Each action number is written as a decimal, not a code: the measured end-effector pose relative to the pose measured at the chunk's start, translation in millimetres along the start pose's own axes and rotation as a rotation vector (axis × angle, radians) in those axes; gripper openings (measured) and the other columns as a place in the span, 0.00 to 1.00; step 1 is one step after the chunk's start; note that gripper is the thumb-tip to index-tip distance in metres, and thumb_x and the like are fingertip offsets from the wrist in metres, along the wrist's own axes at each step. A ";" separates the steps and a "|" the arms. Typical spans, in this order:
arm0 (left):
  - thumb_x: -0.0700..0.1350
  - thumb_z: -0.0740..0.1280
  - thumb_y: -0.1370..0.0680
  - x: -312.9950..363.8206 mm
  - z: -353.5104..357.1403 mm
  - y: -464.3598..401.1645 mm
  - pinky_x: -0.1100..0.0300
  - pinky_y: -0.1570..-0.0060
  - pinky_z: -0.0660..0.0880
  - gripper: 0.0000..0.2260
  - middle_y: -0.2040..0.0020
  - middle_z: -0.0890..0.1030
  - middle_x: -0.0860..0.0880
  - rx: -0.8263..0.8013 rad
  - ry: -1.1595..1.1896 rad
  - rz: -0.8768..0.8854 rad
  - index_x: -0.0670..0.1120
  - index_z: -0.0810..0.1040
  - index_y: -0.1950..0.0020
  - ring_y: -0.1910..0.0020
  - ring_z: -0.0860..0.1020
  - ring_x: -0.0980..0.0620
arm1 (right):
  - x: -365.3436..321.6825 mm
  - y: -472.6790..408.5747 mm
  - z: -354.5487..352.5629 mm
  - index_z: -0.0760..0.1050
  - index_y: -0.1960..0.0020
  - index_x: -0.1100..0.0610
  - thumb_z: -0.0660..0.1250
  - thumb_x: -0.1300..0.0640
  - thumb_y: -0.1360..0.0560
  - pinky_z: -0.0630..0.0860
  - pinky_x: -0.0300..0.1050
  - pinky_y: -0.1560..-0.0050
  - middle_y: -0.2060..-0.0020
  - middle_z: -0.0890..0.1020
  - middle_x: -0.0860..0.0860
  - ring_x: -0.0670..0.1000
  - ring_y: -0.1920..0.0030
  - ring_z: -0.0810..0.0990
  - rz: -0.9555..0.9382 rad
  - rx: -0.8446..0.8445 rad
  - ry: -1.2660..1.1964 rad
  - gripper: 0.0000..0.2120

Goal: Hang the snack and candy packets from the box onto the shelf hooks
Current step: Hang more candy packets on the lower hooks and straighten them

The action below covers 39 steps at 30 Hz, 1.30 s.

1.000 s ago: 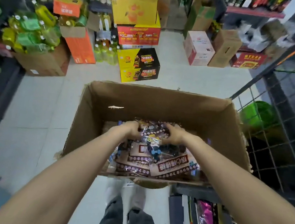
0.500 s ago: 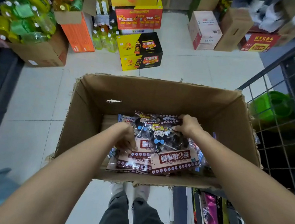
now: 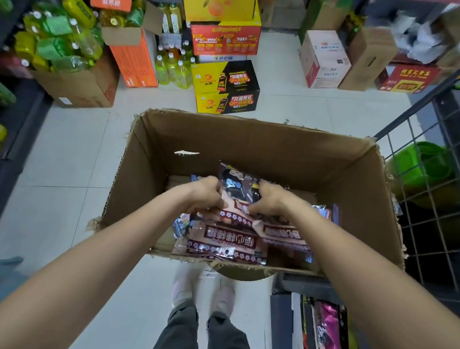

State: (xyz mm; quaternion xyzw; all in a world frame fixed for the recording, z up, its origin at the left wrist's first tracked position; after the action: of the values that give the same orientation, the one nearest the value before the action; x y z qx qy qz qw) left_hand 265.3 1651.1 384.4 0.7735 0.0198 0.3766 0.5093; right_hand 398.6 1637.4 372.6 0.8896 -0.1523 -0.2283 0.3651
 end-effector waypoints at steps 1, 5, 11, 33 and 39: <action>0.33 0.62 0.21 6.2 -2.3 4.3 0.61 0.70 0.79 0.03 0.58 0.79 0.40 0.032 0.002 0.032 0.36 0.70 0.49 0.70 0.81 0.53 | -1.8 5.4 -8.1 0.67 0.36 0.61 0.66 0.53 0.24 0.73 0.46 0.51 0.40 0.75 0.58 0.56 0.45 0.76 -0.016 0.031 0.017 0.21; 0.33 0.60 0.22 35.0 -26.2 26.3 0.57 0.68 0.80 0.20 0.59 0.79 0.40 0.236 -0.066 0.197 0.38 0.60 0.32 0.71 0.81 0.52 | -0.4 26.0 -43.1 0.70 0.46 0.61 0.63 0.59 0.24 0.71 0.44 0.56 0.49 0.77 0.58 0.57 0.50 0.77 -0.044 0.201 -0.110 0.08; 0.37 0.57 0.23 116.0 -36.8 114.2 0.65 0.56 0.71 0.16 0.58 0.82 0.50 0.490 -0.381 0.680 0.45 0.84 0.57 0.60 0.77 0.55 | 27.1 79.2 -74.3 0.72 0.61 0.64 0.60 0.70 0.29 0.69 0.40 0.70 0.70 0.73 0.56 0.53 0.71 0.73 0.053 0.329 -1.037 0.05; 0.40 0.59 0.21 177.8 144.6 392.0 0.49 0.49 0.70 0.15 0.49 0.76 0.40 0.496 -1.262 1.737 0.39 0.73 0.35 0.46 0.75 0.40 | 86.4 403.0 -18.3 0.61 0.27 0.54 0.61 0.44 0.26 0.69 0.55 0.35 0.32 0.68 0.59 0.59 0.36 0.70 0.298 1.139 -1.523 0.30; 0.51 0.55 0.21 154.3 257.3 425.4 0.55 0.58 0.64 0.18 0.60 0.69 0.45 0.219 -1.320 1.814 0.42 0.80 0.44 0.55 0.74 0.42 | 121.8 538.5 13.2 0.71 0.54 0.59 0.52 0.45 0.19 0.70 0.49 0.52 0.61 0.77 0.51 0.53 0.55 0.76 0.185 1.629 -0.954 0.19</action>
State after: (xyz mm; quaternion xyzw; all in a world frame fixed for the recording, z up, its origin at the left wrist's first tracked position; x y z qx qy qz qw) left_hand 380.7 1311.9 762.0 0.5902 -0.7901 0.1211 -0.1124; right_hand 439.0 1206.5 715.6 0.6679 -0.4678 -0.3615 -0.4522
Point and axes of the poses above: each hand's wrist, its own y-axis away from the middle knuckle, its own z-axis out of the palm, x = y × z, the point moved 10 cm from there along -y, towards the middle knuckle
